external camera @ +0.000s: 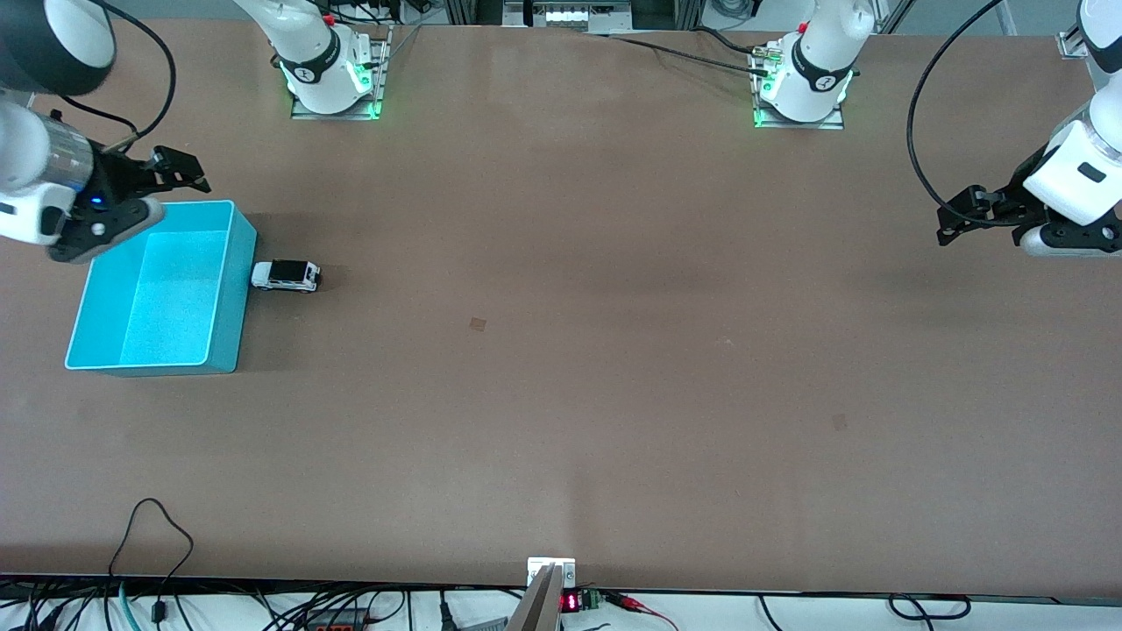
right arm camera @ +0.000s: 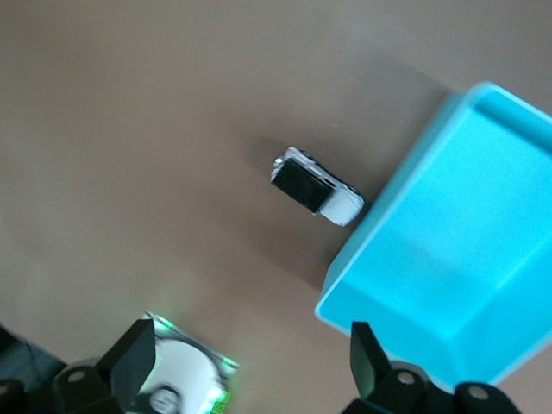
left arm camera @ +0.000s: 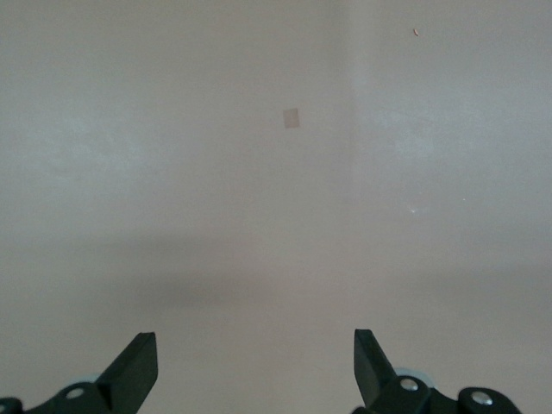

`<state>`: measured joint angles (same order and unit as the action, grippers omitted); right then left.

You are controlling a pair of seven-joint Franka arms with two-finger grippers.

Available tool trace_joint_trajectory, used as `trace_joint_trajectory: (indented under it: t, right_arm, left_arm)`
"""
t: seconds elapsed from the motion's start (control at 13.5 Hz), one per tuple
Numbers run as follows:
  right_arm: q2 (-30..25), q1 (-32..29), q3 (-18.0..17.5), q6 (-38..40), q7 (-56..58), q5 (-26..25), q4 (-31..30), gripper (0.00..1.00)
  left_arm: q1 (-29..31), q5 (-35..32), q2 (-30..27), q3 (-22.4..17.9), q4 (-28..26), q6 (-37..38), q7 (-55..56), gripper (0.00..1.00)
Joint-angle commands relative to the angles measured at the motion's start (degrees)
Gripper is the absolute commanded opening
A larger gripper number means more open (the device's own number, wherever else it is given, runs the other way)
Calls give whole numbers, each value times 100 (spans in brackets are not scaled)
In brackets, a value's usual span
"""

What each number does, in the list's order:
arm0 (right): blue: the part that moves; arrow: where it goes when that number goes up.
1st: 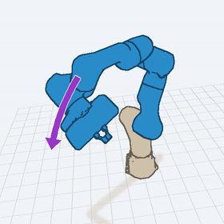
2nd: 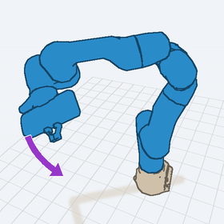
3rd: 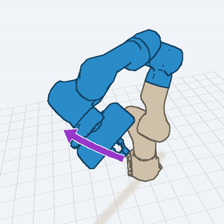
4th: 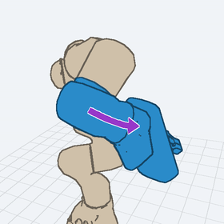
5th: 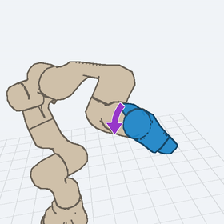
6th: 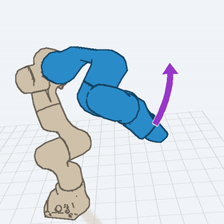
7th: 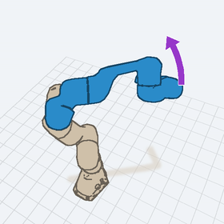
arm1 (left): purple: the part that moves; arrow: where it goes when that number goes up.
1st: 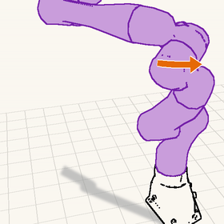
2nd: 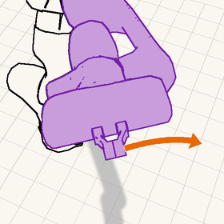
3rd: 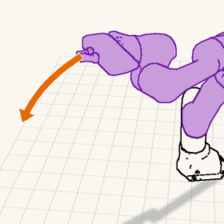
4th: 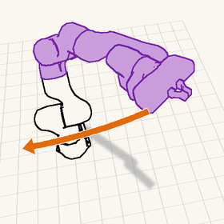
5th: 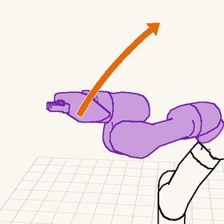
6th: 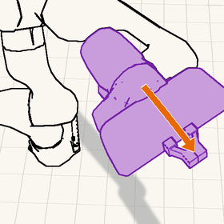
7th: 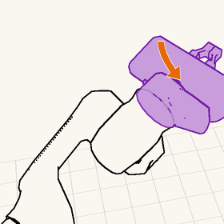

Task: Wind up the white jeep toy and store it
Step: 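Move the right gripper down onto the jeep beside the bin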

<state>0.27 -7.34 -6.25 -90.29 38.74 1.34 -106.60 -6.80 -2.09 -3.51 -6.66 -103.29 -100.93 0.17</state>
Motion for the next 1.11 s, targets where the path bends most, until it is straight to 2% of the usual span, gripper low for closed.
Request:
trace_joint_trajectory:
  t: [0.0, 0.22, 0.59, 0.74, 1.04]
  right_arm:
    - [-264, -13, -17, -977, 1910, -38, -1043, 100]
    - [-431, -22, -17, -2489, 3470, -46, -2160, 100]
    - [-274, 5, -34, -4625, 5132, -90, -3251, 100]
    - [103, -30, -34, -5206, 5196, -90, -3367, 100]
    - [824, -74, -34, -6104, 5170, -64, -3481, 100]
  left_arm:
    - [-103, 59, -124, -63, -77, 82, 27, 100]
    - [-111, 68, -115, -11, -34, 135, 35, 100]
    - [-93, 86, 25, -19, 229, 153, 79, 100]
    - [-120, 86, 131, -19, 423, 328, 53, 100]
    - [-111, 86, 158, -19, 468, 416, 27, 100]
